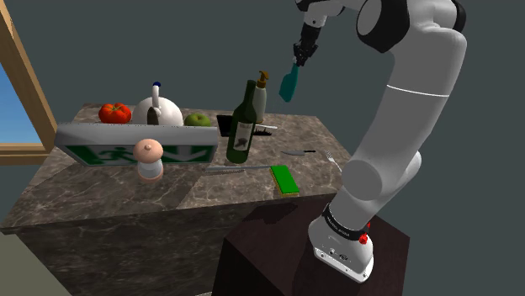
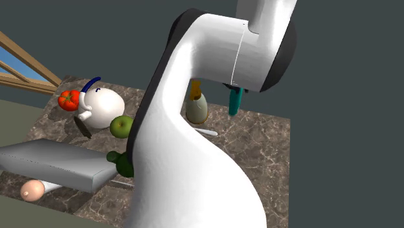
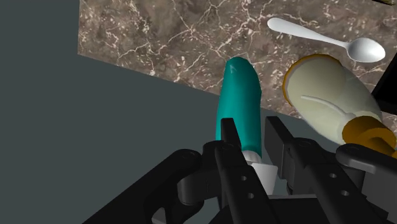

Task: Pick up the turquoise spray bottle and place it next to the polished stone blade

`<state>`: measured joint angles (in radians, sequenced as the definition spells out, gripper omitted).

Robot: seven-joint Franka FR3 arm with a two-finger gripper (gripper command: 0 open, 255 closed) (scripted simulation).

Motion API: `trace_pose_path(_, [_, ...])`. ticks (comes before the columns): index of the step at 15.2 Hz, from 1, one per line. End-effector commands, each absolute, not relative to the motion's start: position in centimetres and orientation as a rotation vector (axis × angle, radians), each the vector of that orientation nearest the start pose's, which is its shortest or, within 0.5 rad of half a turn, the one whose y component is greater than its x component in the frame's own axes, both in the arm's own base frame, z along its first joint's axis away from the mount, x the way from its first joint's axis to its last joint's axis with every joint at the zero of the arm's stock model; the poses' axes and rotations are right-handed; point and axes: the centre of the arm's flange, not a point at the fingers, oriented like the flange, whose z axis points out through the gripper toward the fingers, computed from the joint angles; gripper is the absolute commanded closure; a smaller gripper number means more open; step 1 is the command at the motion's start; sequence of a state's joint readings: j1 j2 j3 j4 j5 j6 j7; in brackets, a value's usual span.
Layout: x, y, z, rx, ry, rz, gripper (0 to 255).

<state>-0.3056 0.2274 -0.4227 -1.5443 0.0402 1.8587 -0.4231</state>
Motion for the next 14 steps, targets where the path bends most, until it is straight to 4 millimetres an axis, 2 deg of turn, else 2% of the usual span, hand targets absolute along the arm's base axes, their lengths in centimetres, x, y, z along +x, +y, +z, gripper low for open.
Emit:
trace_pose_path(1, [49.5,-40.3,55.0,-3.206,0.484,-0.099,255])
trace_pose_path(14, [49.5,-40.3,61.9,-3.206,0.484,-0.099,255])
